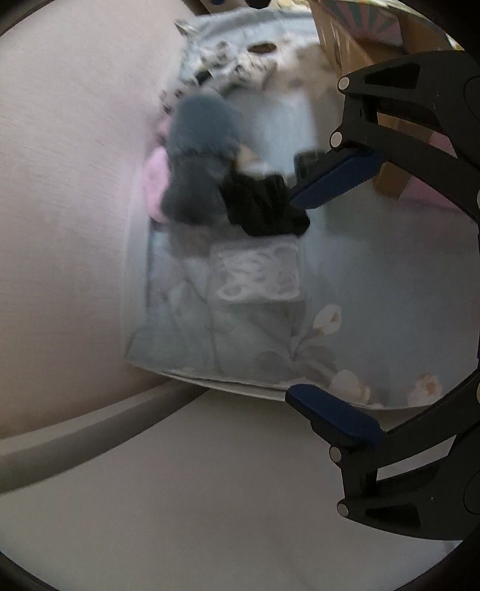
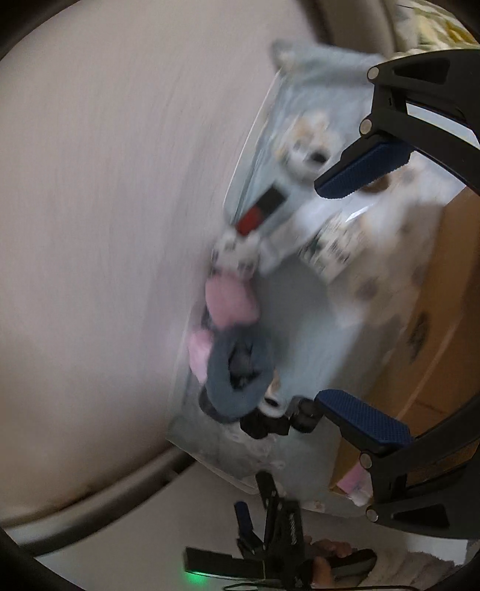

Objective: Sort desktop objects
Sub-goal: 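Move both grippers toward the clear box and grey plush sleeve, then grasp the clear floss-pick box with left gripper while right grasps grey plush sleeve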

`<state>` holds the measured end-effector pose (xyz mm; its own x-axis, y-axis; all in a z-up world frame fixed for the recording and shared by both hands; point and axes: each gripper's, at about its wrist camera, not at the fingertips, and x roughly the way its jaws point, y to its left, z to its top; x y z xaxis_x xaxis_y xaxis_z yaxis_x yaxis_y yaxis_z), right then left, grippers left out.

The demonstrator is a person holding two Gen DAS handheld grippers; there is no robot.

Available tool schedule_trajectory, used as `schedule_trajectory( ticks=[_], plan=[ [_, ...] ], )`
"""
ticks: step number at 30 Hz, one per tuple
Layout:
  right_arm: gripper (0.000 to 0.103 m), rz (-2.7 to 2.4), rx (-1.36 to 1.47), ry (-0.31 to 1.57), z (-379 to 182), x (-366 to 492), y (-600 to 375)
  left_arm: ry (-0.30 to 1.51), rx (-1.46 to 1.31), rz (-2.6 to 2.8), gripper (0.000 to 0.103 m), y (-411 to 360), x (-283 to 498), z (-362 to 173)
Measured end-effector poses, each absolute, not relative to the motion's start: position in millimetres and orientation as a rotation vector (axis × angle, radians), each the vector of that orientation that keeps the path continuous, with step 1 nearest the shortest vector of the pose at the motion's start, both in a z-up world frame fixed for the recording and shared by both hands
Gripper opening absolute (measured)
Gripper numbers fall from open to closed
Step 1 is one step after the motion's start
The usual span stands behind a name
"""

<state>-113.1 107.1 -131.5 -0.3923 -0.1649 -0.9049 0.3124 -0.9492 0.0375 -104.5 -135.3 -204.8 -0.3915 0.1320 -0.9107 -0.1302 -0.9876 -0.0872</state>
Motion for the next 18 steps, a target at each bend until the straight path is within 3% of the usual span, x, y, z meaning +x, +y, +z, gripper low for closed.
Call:
schedule_trajectory(
  ticks=[12, 17, 18],
  plan=[
    [0.102, -2.258, 1.475, 0.454, -164.2, -155.4, 45.1, 0.163, -1.676, 2.41, 0.092, -116.9, -110.7, -244.5],
    [0.093, -2.223, 1.455, 0.524, -171.9, -167.5, 29.0, 0.134, -1.682, 2.404, 0.092, -119.4, -120.1, -248.1],
    [0.087, -2.213, 1.464, 0.524, -174.3, -170.5, 26.4, 0.138, -1.684, 2.405, 0.091, -119.3, -122.6, -248.8]
  ],
)
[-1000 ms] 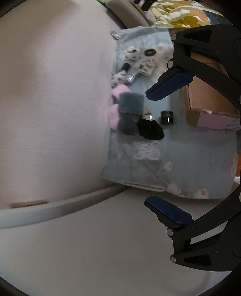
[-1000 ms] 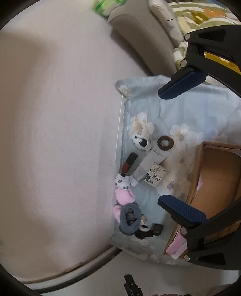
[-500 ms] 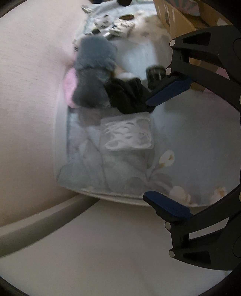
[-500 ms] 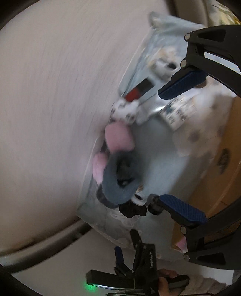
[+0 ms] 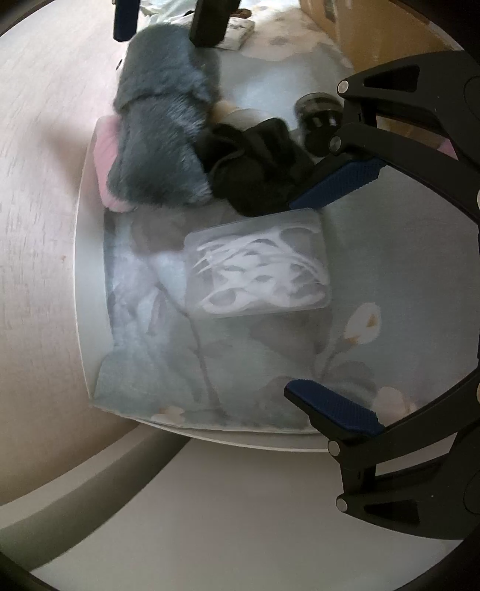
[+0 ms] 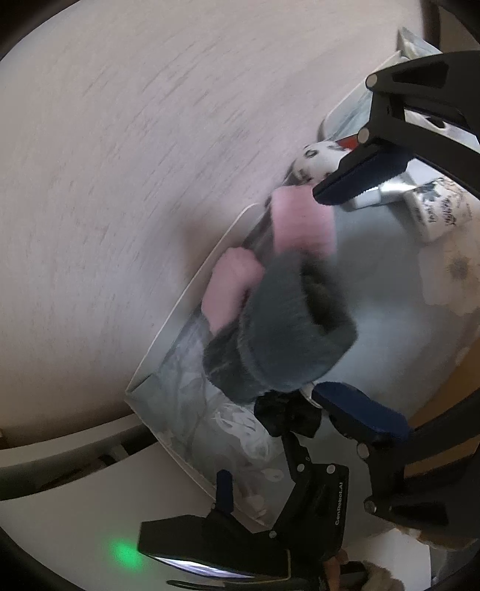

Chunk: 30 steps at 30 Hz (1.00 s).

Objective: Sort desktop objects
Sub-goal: 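Grasp the clear floss-pick box with left gripper while right grasps grey plush sleeve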

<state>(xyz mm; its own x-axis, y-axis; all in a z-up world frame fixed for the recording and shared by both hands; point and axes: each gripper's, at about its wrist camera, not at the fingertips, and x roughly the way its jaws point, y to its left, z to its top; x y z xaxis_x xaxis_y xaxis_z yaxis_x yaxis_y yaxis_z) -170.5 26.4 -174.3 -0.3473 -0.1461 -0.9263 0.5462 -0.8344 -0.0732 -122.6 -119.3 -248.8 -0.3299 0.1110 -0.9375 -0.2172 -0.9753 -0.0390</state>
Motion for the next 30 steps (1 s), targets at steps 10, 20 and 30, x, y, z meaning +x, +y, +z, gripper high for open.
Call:
schedule_trajectory(
  ticks=[10, 20, 30],
  plan=[
    [0.033, -2.1, 1.547, 0.37, -195.8, -186.0, 14.7, 0.082, -1.702, 2.379, 0.065, -122.1, -132.8, -255.0],
    [0.018, -2.114, 1.517, 0.242, -176.5, -182.5, 19.5, 0.103, -1.667, 2.376, 0.05, -121.7, -112.6, -238.9],
    [0.018, -2.126, 1.454, 0.219, -139.9, -171.9, 15.6, 0.097, -1.634, 2.391, 0.05, -130.6, -107.8, -188.9]
  ],
)
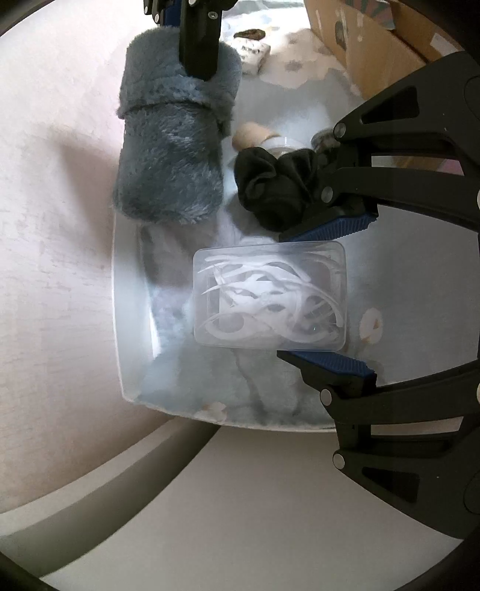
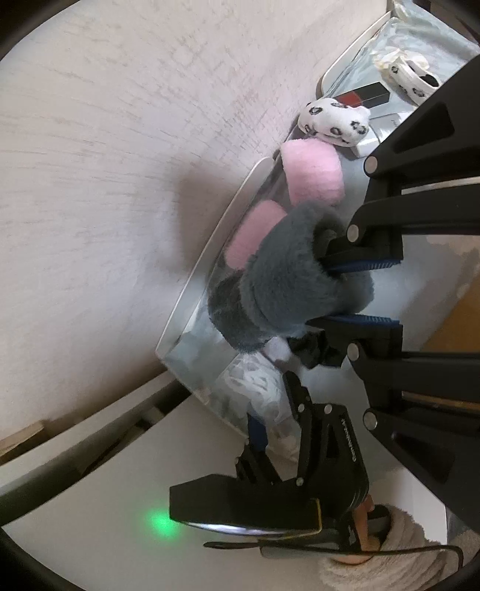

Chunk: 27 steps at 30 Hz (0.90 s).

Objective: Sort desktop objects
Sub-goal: 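Grasp the clear floss-pick box with left gripper while right grasps grey plush sleeve, then carry both items over the cardboard box and open both grippers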

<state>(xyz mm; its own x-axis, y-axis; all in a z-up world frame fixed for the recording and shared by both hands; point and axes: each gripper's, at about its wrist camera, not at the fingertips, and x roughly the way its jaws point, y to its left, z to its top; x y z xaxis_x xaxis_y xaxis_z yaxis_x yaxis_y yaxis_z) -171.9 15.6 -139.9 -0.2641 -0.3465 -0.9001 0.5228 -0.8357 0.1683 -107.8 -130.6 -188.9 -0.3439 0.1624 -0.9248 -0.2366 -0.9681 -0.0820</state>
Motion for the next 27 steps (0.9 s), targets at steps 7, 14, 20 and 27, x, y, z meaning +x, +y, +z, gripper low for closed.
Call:
schedule_trajectory(
  ticks=[7, 14, 20, 27],
  plan=[
    [0.018, -2.148, 1.415, 0.214, -112.2, -152.7, 27.8, 0.086, -1.603, 2.396, 0.05, -123.7, -102.0, -160.9],
    [0.018, -2.184, 1.395, 0.167, -89.3, -136.5, 50.7, 0.07, -1.578, 2.417, 0.05, -123.3, -99.6, -139.7],
    [0.018, -2.218, 1.394, 0.158, -75.1, -126.8, 69.2, 0.037, -1.557, 2.432, 0.05, -118.3, -95.1, -145.8],
    [0.018, -2.226, 1.373, 0.151, -69.6, -117.0, 75.8, -0.031, -1.515, 2.423, 0.05, -136.1, -63.8, -122.4]
  ],
)
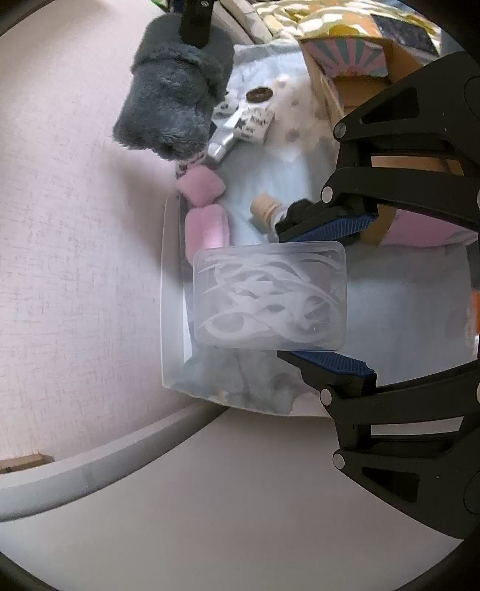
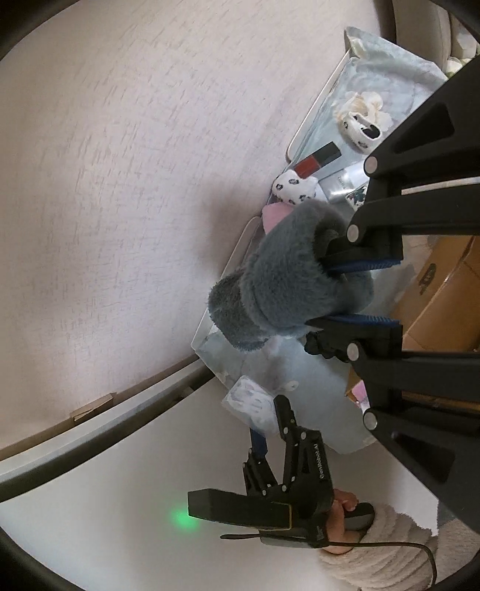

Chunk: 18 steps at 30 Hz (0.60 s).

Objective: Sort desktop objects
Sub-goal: 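Carry both items over the cardboard box and open both grippers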

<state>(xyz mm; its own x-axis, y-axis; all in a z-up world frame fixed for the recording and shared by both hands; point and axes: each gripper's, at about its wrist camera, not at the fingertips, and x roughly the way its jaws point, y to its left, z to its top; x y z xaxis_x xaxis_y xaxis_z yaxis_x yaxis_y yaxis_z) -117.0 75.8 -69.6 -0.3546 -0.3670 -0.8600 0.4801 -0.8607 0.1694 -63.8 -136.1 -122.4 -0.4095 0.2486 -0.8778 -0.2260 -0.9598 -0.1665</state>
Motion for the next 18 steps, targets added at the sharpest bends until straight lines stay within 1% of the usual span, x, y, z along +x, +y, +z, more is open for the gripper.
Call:
schedule_trajectory(
  ticks=[5, 6, 10, 13, 15, 18],
  plan=[
    [0.018, -2.217, 1.343, 0.142, -58.0, -102.8, 91.6, -0.108, -1.512, 2.416, 0.05, -150.9, -53.3, -109.3],
    [0.018, -2.211, 1.339, 0.138, -44.9, -92.6, 103.9, -0.118, -1.504, 2.414, 0.05, -152.4, -50.5, -105.5],
    [0.018, -2.188, 1.333, 0.166, -38.4, -66.2, 115.8, -0.104, -1.477, 2.409, 0.05, -151.8, -28.3, -84.2],
    [0.018, -2.16, 1.35, 0.185, -41.5, -43.6, 121.5, -0.111, -1.478, 2.364, 0.05, -145.6, -3.6, -74.5],
    [0.018, -2.138, 1.367, 0.19, -47.0, -29.7, 125.6, -0.122, -1.491, 2.31, 0.05, -134.4, 13.0, -76.6],
    [0.018, -2.11, 1.397, 0.198, -57.4, -11.1, 130.1, -0.087, -1.52, 2.237, 0.05, -110.5, 35.7, -83.8]
  ],
)
